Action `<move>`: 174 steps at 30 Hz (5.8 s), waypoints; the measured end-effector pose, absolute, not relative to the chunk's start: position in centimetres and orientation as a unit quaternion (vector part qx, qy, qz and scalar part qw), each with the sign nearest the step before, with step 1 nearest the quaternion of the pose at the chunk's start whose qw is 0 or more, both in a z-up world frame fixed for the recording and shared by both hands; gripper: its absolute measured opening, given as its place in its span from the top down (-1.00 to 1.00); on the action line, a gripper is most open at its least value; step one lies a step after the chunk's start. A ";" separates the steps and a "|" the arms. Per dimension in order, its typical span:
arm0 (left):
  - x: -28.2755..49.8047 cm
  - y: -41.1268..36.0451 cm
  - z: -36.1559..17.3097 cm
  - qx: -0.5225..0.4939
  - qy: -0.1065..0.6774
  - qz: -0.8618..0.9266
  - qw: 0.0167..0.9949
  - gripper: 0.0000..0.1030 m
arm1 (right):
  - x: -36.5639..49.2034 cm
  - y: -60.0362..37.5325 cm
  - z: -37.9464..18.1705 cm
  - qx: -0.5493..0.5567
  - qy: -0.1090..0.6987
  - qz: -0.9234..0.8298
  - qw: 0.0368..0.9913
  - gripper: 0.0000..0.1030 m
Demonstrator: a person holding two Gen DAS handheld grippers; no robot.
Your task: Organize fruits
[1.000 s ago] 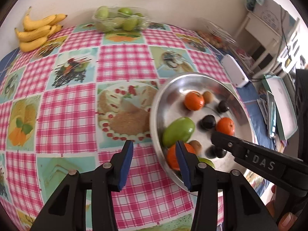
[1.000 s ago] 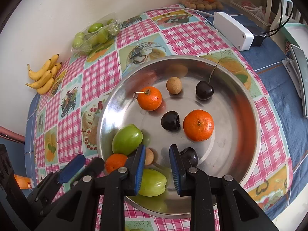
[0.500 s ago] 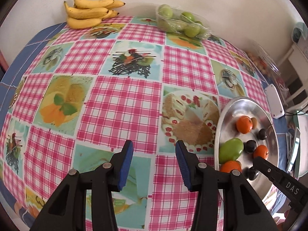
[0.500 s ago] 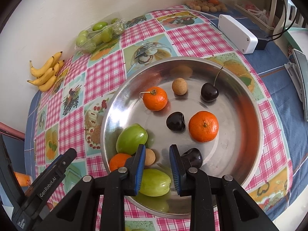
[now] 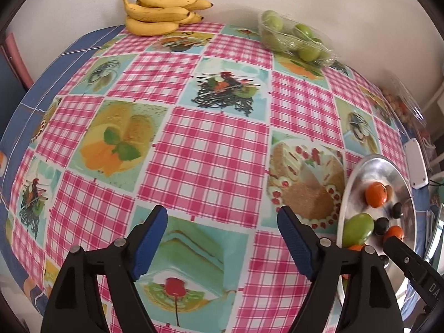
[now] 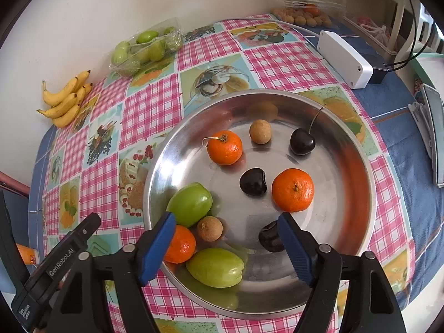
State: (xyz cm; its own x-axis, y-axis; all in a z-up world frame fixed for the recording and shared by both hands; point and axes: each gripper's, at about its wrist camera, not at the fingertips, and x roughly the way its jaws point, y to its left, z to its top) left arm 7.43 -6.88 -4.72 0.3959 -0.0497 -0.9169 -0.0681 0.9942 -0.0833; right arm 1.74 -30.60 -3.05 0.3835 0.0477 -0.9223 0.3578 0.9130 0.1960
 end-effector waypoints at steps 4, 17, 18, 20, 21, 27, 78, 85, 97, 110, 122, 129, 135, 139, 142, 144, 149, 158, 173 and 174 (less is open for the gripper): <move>7.5 -6.6 -5.1 -0.050 0.553 0.017 0.831 -0.60 | 1.9 -30.4 -3.1 0.180 0.547 -0.093 0.812 -0.86; 7.4 -6.8 -5.0 -0.030 0.547 0.020 0.837 -0.82 | 2.2 -30.2 -3.0 0.154 0.547 -0.091 0.817 -1.00; 7.4 -6.8 -5.0 -0.028 0.545 0.018 0.837 -0.82 | 2.3 -30.2 -3.1 0.153 0.548 -0.091 0.817 -1.00; 7.4 -7.0 -5.0 -0.024 0.543 0.014 0.839 -0.83 | 2.4 -30.1 -3.1 0.152 0.548 -0.090 0.817 -1.00; 7.4 -7.0 -5.0 -0.022 0.542 0.013 0.840 -0.83 | 2.4 -30.1 -3.1 0.152 0.549 -0.089 0.817 -1.00; 7.5 -7.7 -5.0 0.005 0.537 0.002 0.843 -0.83 | 2.5 -29.8 -3.1 0.150 0.549 -0.082 0.818 -1.00; 0.7 -5.9 -2.8 0.060 0.529 0.002 0.847 -0.82 | -3.9 -28.0 -2.0 0.121 0.534 -0.077 0.833 -1.00; -0.2 -5.1 -2.2 0.052 0.522 0.001 0.852 -0.82 | -4.9 -28.1 -1.3 0.119 0.524 -0.082 0.839 -1.00; -0.2 -4.7 -1.8 0.042 0.516 0.002 0.856 -0.82 | -4.3 -27.8 -1.6 0.108 0.534 -0.079 0.835 -1.00; 0.0 -4.6 -2.2 0.043 0.522 0.007 0.852 -0.82 | -4.1 -27.6 -1.9 0.107 0.540 -0.081 0.831 -1.00; 0.2 -4.3 -2.3 0.043 0.524 0.014 0.850 -0.82 | -4.0 -27.4 -2.0 0.106 0.542 -0.081 0.830 -1.00; 0.2 -4.2 -2.3 0.042 0.526 0.018 0.849 -0.82 | -3.9 -27.3 -2.1 0.104 0.543 -0.080 0.830 -1.00; 0.2 -4.2 -2.3 0.042 0.526 0.018 0.849 -0.82 | -3.9 -27.2 -2.1 0.105 0.543 -0.080 0.830 -1.00; 0.2 -4.1 -2.4 0.043 0.526 0.019 0.849 -0.82 | -3.9 -27.2 -2.1 0.104 0.543 -0.080 0.829 -1.00; 0.2 -4.1 -2.4 0.044 0.526 0.019 0.849 -0.82 | -3.9 -27.0 -2.1 0.102 0.544 -0.079 0.829 -1.00; 0.2 -4.1 -2.4 0.045 0.526 0.020 0.849 -0.82 | -3.9 -27.0 -2.2 0.102 0.545 -0.078 0.829 -1.00; 0.2 -4.1 -2.5 0.047 0.526 0.020 0.849 -0.82 | -3.9 -27.1 -2.2 0.101 0.546 -0.077 0.828 -1.00; 0.3 -4.0 -2.6 0.048 0.528 0.024 0.848 -0.82 | -3.8 -27.0 -2.3 0.099 0.547 -0.074 0.828 -1.00; 0.3 -4.0 -2.7 0.048 0.529 0.031 0.847 -0.82 | -3.9 -26.8 -2.4 0.098 0.548 -0.074 0.827 -1.00; 0.3 -3.9 -2.7 0.048 0.529 0.031 0.847 -0.82 | -3.9 -26.8 -2.4 0.098 0.548 -0.074 0.827 -1.00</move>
State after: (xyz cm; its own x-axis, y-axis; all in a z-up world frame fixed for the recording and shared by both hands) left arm 0.32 -3.94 -2.69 0.4384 0.1042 -0.8927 -0.0022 0.9934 0.1149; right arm -3.86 -26.83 -2.42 0.3879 -0.0150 -0.9216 0.2302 0.9698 0.0811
